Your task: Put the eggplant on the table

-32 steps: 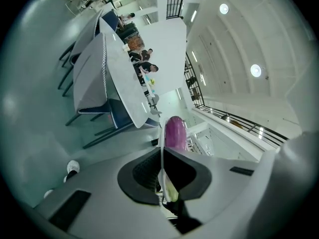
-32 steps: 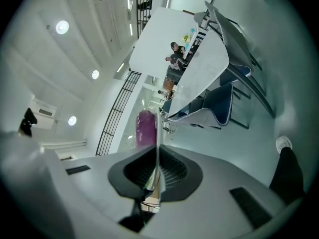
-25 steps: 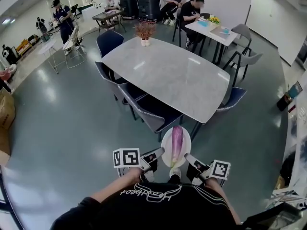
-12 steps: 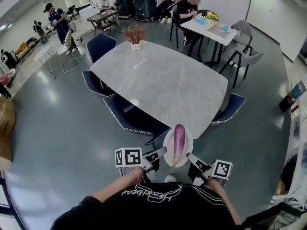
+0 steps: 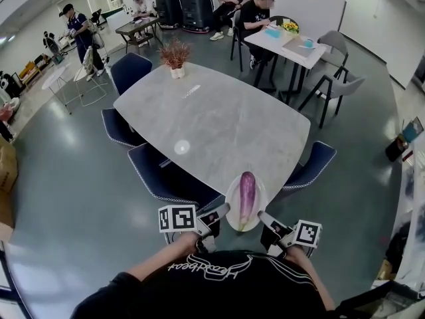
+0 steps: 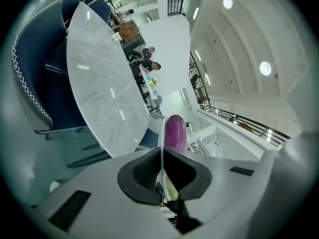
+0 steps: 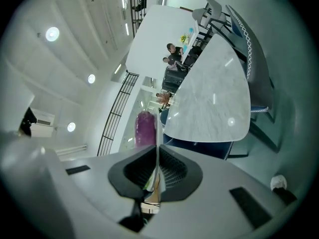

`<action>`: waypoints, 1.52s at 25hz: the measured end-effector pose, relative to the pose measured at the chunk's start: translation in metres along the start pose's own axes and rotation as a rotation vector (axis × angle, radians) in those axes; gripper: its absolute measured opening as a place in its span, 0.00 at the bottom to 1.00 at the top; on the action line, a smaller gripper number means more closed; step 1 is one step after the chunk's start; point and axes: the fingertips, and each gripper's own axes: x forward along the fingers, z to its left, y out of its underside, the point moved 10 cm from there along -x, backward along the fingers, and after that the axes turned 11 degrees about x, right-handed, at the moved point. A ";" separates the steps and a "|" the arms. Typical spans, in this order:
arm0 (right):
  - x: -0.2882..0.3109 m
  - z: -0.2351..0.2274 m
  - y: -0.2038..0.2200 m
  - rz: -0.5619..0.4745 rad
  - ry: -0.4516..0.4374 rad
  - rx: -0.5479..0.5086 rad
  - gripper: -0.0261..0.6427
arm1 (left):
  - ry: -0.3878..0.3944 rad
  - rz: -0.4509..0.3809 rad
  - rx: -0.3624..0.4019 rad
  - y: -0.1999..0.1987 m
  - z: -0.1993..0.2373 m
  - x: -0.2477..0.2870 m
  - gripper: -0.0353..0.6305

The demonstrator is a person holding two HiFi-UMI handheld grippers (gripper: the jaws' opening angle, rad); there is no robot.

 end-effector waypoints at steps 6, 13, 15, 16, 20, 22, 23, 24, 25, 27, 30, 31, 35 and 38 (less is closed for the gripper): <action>0.011 -0.002 -0.018 0.020 0.001 -0.008 0.07 | -0.008 -0.024 -0.006 -0.010 0.007 0.012 0.09; 0.024 -0.005 -0.025 0.036 0.036 -0.021 0.07 | -0.012 -0.029 -0.027 -0.018 0.022 0.013 0.09; 0.030 -0.007 -0.030 0.039 0.040 -0.020 0.07 | -0.011 -0.028 -0.036 -0.023 0.028 0.017 0.09; 0.033 -0.008 -0.033 0.038 0.045 -0.018 0.07 | -0.009 -0.027 -0.043 -0.024 0.032 0.019 0.09; 0.045 -0.010 -0.049 0.036 0.071 -0.020 0.07 | -0.004 -0.024 -0.063 -0.038 0.044 0.030 0.09; 0.056 -0.011 -0.058 0.030 0.077 -0.013 0.07 | -0.002 -0.016 -0.063 -0.051 0.052 0.037 0.09; 0.061 -0.011 -0.063 0.026 0.079 -0.010 0.07 | -0.001 -0.011 -0.061 -0.059 0.055 0.040 0.09; 0.065 -0.010 -0.068 0.021 0.082 -0.007 0.07 | 0.000 -0.004 -0.058 -0.066 0.057 0.044 0.09; 0.069 -0.010 -0.073 0.015 0.086 -0.006 0.07 | 0.001 0.003 -0.055 -0.074 0.059 0.048 0.09; 0.078 -0.009 -0.085 0.005 0.094 -0.007 0.07 | 0.001 0.019 -0.050 -0.088 0.062 0.056 0.09; 0.090 -0.011 -0.098 -0.003 0.099 0.003 0.07 | -0.006 0.046 -0.056 -0.105 0.071 0.066 0.09; 0.093 -0.012 -0.103 -0.006 0.098 0.009 0.07 | -0.007 0.053 -0.059 -0.110 0.073 0.070 0.09; 0.102 -0.011 -0.122 -0.028 0.093 0.020 0.07 | -0.005 0.078 -0.050 -0.130 0.078 0.089 0.09; 0.110 -0.012 -0.136 -0.047 0.103 0.010 0.07 | -0.010 0.094 -0.026 -0.145 0.082 0.102 0.09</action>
